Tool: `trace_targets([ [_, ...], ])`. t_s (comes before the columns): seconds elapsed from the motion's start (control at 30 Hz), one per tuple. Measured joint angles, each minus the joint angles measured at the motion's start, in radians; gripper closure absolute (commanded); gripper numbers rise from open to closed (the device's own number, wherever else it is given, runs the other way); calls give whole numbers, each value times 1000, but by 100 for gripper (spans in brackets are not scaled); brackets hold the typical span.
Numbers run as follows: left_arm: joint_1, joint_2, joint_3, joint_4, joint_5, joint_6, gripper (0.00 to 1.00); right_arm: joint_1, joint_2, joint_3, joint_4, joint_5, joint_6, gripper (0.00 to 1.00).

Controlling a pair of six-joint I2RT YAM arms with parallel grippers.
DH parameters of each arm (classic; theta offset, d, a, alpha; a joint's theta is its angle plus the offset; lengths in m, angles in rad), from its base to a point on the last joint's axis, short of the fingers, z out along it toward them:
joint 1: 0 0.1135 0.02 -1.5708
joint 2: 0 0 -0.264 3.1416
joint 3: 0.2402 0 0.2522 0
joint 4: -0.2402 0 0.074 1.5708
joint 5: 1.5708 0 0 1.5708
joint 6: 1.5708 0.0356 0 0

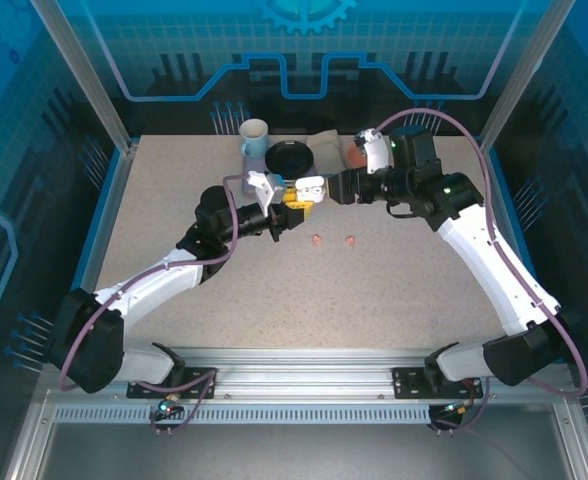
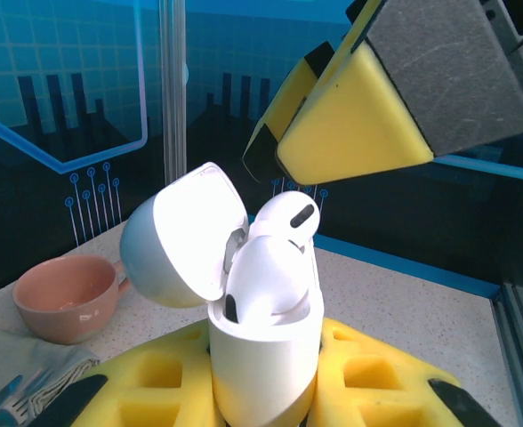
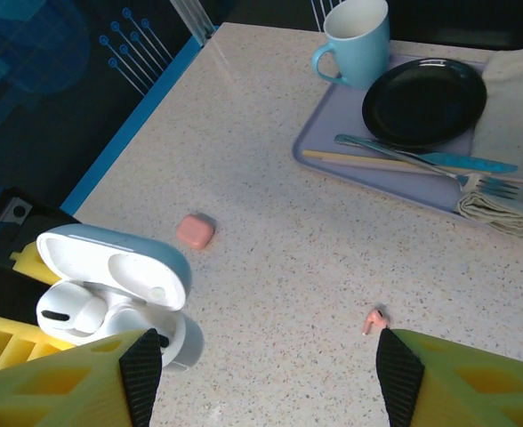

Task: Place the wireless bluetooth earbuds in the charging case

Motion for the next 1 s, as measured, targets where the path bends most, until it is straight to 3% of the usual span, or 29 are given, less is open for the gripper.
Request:
trace_targets([
  [0.37, 0, 0, 0, -1, 6, 0, 100, -34, 46, 55, 56, -117, 68, 24],
  [0.7, 0, 13, 32, -10, 37, -2, 100, -48, 232, 161, 120, -369, 142, 25],
  [1.0, 0, 50, 43, -7, 37, -3, 100, -46, 195, 112, 182, -485, 195, 29],
])
